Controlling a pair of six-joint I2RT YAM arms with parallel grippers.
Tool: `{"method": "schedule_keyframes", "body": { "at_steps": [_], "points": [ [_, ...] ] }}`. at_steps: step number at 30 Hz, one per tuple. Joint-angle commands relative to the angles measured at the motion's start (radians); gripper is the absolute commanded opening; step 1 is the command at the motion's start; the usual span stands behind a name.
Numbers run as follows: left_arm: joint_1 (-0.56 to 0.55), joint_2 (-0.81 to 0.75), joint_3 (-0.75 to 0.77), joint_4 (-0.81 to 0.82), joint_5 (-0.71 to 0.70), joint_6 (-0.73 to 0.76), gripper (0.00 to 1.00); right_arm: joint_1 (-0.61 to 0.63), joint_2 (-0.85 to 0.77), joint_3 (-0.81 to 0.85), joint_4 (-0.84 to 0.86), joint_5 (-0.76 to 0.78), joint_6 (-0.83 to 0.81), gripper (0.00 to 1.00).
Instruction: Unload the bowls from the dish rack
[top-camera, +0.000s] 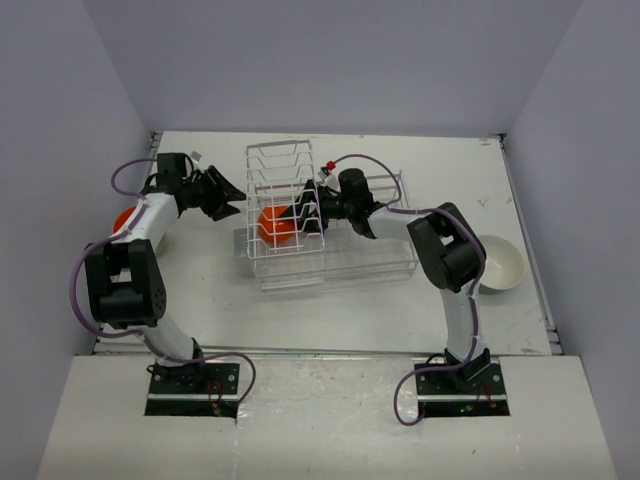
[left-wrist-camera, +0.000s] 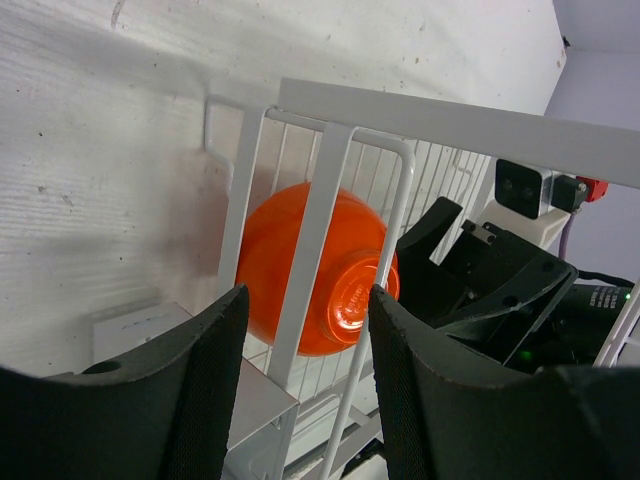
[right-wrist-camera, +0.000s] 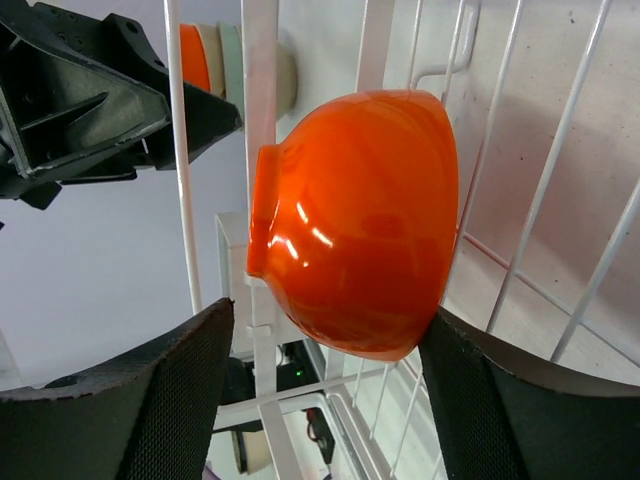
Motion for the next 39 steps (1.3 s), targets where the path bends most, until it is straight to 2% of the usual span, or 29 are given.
{"method": "schedule_keyframes", "body": {
  "at_steps": [1, 9, 17, 21, 24, 27, 30, 32, 35, 38, 39],
  "points": [
    [0.013, -0.002, 0.025, 0.017, 0.028, 0.023, 0.53, 0.001, 0.008, -0.001, 0.120, -0.060, 0.055, 0.72],
    [0.011, -0.006, 0.016, 0.017, 0.025, 0.023, 0.53, -0.002, 0.014, -0.050, 0.230, -0.006, 0.147, 0.65],
    [0.013, -0.001, 0.003, 0.030, 0.025, 0.020, 0.53, -0.002, 0.064, -0.041, 0.375, 0.040, 0.320, 0.58],
    [0.011, -0.001, 0.003, 0.033, 0.025, 0.020, 0.53, 0.001, 0.077, -0.033, 0.385, 0.081, 0.377, 0.56],
    [0.011, 0.001, 0.009, 0.031, 0.028, 0.020, 0.53, 0.007, 0.091, -0.033, 0.395, 0.112, 0.436, 0.51],
    [0.011, 0.002, 0.016, 0.030, 0.030, 0.022, 0.53, 0.015, 0.097, -0.015, 0.329, 0.134, 0.443, 0.40],
    [0.013, 0.004, 0.022, 0.025, 0.033, 0.026, 0.53, 0.020, 0.103, 0.008, 0.278, 0.135, 0.446, 0.36],
    [0.013, 0.002, 0.020, 0.022, 0.033, 0.029, 0.53, 0.021, 0.108, 0.017, 0.248, 0.131, 0.443, 0.25],
    [0.016, -0.001, 0.019, 0.017, 0.034, 0.036, 0.53, 0.021, 0.113, 0.035, 0.215, 0.120, 0.445, 0.18],
    [0.018, -0.006, 0.008, 0.023, 0.034, 0.036, 0.53, 0.021, 0.116, 0.032, 0.229, 0.111, 0.456, 0.01],
    [0.018, -0.006, 0.002, 0.025, 0.034, 0.034, 0.53, 0.023, 0.116, 0.022, 0.238, 0.111, 0.460, 0.00]
  ]
}}
